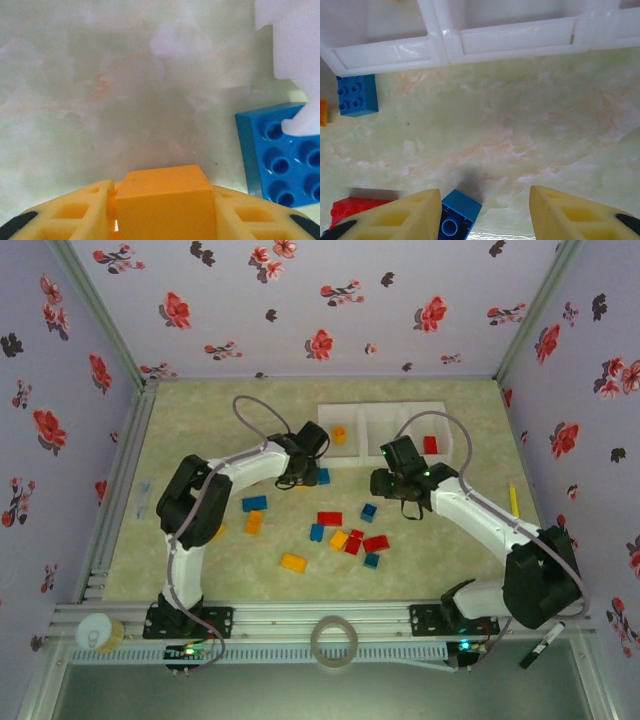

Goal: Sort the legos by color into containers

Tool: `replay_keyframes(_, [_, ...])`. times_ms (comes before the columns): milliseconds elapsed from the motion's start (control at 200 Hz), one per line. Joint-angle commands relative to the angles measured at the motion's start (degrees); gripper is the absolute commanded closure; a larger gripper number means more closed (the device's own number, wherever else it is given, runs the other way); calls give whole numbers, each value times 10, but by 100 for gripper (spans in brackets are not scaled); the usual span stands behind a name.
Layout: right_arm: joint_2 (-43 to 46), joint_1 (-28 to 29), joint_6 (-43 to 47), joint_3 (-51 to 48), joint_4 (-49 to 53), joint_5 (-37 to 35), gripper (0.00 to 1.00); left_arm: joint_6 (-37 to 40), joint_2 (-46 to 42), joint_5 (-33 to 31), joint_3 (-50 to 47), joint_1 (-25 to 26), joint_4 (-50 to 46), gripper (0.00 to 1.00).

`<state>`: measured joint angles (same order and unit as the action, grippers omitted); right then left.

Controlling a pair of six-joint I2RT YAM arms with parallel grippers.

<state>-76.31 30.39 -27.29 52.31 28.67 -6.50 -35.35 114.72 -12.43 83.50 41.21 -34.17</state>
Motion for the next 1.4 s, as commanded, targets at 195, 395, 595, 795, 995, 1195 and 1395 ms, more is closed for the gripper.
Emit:
replay_keyframes(195, [32, 4, -10, -15, 28, -55, 51, 39, -14, -22, 130, 12, -47, 62])
replay_keyframes(395, [41, 4, -13, -23, 31, -59, 52, 70, 64, -23, 265, 14, -60, 63])
replay_keyframes(595, [66, 4, -8, -30, 48, -71, 52, 106, 159, -30, 426, 5, -99, 63])
replay_keyframes(795, [93, 4, -4, -38, 69, -84, 50, 137, 233, -3, 528, -15, -116, 62])
replay_keyframes(995, [100, 4, -8, -46, 79, -77, 51, 155, 262, 11, 541, -36, -74, 58])
replay_keyframes(1195, [117, 5, -1, -57, 83, -53, 49, 158, 259, 68, 514, -54, -28, 27])
replay_keyframes(1395, [118, 7, 1, -64, 86, -37, 46, 159, 161, 86, 388, -51, 44, 24])
